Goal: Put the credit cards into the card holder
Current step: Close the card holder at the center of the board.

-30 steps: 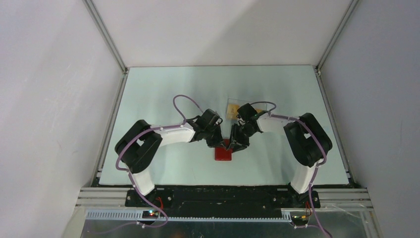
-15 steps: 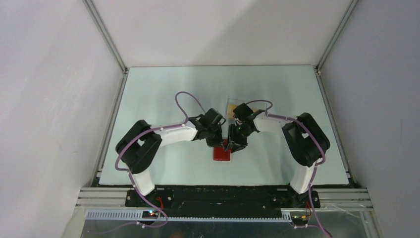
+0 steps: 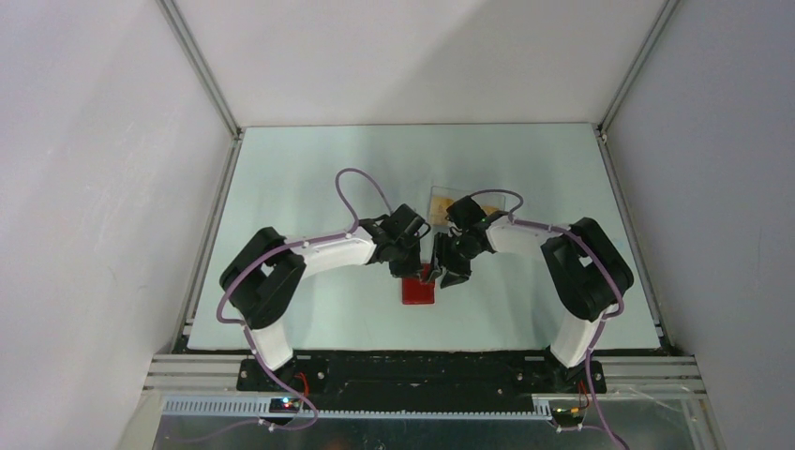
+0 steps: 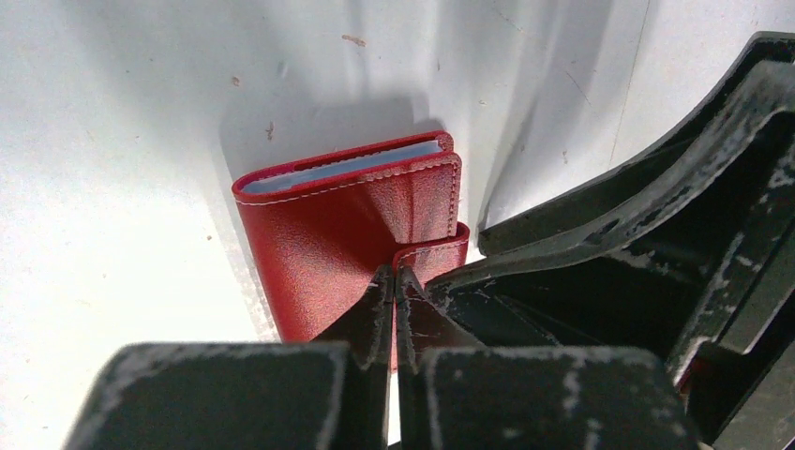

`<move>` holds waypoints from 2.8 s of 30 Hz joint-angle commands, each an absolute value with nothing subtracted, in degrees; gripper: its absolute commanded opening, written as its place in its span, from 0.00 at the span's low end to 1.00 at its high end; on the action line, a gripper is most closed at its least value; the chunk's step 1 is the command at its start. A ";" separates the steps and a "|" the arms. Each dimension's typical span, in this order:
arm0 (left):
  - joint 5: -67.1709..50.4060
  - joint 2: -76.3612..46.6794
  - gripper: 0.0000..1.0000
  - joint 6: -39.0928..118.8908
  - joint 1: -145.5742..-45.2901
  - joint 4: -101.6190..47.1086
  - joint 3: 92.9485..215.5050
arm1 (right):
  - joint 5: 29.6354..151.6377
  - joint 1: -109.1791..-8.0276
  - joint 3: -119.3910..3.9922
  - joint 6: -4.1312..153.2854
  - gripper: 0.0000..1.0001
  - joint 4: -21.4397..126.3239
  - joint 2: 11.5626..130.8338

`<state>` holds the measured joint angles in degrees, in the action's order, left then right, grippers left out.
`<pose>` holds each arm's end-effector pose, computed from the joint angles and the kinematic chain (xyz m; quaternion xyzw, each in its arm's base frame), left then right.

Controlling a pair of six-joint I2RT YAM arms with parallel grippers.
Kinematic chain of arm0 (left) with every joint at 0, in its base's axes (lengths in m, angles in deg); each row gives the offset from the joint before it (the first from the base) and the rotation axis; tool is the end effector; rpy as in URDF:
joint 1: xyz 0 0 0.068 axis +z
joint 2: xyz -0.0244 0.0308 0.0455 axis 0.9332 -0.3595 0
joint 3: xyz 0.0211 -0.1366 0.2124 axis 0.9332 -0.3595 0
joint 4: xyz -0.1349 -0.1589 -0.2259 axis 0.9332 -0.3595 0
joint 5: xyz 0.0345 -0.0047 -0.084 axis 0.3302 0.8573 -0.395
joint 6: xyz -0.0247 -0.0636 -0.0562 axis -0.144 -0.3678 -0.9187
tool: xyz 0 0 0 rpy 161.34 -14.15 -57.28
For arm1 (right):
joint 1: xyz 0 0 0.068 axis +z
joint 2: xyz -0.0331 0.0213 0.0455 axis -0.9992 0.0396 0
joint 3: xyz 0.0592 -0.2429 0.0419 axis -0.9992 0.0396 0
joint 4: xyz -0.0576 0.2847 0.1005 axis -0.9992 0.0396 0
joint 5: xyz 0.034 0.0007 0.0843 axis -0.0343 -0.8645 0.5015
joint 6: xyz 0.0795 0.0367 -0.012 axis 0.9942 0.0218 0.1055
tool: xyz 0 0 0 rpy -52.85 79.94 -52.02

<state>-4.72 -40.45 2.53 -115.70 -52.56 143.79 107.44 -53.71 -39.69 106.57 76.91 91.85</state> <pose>0.2708 -0.2974 0.0785 -0.0089 0.9705 -0.2023 0.1306 0.2917 0.2361 0.0552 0.0019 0.9620 0.2724 0.0186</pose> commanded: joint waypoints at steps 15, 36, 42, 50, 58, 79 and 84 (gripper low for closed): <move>-2.04 -42.32 0.00 3.31 -117.66 -55.08 144.82 | 108.38 -53.69 -37.61 108.80 0.46 69.85 97.48; -3.23 -36.58 0.31 4.40 -116.54 -56.64 146.22 | 104.04 -51.26 -39.44 107.58 0.34 73.57 100.24; -0.49 -31.37 0.41 6.68 -114.27 -60.26 143.94 | 104.33 -51.20 -39.72 107.49 0.34 73.58 100.42; -3.73 -33.93 0.63 4.74 -113.27 -60.22 139.55 | 104.67 -51.24 -39.91 107.31 0.34 73.56 100.92; -8.30 -34.21 0.66 3.27 -112.31 -53.54 135.33 | 105.02 -51.25 -40.21 107.20 0.34 73.62 101.02; -6.48 -34.89 0.66 0.37 -110.05 -47.21 132.11 | 106.07 -50.99 -40.73 106.78 0.33 73.85 102.08; -4.37 -34.76 0.61 -0.58 -109.71 -46.78 131.20 | 106.20 -50.90 -40.83 106.69 0.33 73.91 102.30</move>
